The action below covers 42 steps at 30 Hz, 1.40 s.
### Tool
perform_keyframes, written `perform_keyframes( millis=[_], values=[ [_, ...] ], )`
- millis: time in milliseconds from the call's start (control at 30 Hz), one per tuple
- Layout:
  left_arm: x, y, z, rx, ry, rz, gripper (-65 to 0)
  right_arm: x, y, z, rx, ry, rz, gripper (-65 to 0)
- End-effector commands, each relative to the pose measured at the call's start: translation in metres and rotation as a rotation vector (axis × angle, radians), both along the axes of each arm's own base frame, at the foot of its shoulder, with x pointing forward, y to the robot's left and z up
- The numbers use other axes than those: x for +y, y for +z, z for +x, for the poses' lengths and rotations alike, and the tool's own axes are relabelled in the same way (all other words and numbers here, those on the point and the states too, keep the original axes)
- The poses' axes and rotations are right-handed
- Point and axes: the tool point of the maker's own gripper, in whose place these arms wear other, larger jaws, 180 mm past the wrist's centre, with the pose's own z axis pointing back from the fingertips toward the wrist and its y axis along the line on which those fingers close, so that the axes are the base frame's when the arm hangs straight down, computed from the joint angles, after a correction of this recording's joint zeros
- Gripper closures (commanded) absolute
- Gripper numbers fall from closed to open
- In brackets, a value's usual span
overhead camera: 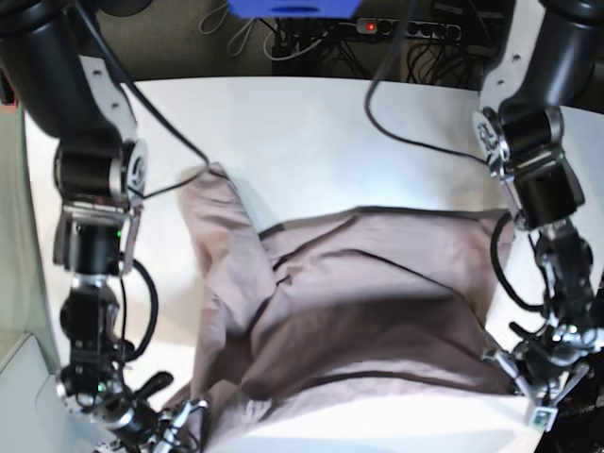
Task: Layout the t-shirt on the table in an organized manner, then fold the t-shirt properly
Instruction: 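Lower the lifted shirt onto the table with both grippers, then release the shirt and raise both grippers away from it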
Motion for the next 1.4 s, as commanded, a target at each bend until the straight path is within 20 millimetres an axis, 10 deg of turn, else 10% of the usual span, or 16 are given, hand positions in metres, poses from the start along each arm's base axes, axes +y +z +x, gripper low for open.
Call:
perform_keyframes(
  millis=[0,133,300,467,633,1000,1367],
  values=[
    [0.006,0.027,0.013,-0.058,0.007,0.018,-0.2,-0.005,0.033,0.011,-0.067,-0.006,0.024,0.0],
    [0.001,0.01,0.03,0.051,-0.014,0.075,-9.5,-0.019,0.018,0.023,0.006,-0.04,0.032,-11.2],
    [0.001,0.006,0.045,0.127,-0.017,0.079,-36.8,-0.052,0.024,0.032,-0.018,-0.194,0.053,-33.0],
    [0.031,0.03,0.021,0.066,0.086,0.104,-53.1,-0.075,0.021,-0.002,-0.055,-0.249,-0.037,-34.2],
    [0.049,0.017,-0.05,0.034,0.187,0.161,-56.3,-0.071,0.009,-0.076,-0.074,-0.284,-0.152,-34.4],
    [0.032,-0.127,-0.179,0.288,0.144,0.01,-56.2,-0.036,-0.086,-0.195,0.109,-0.3,-0.067,-35.7],
    [0.037,-0.176,-0.185,0.262,0.171,-0.16,-56.2,-0.05,-0.153,-0.256,0.3,-0.355,-0.065,-49.6]
  ],
)
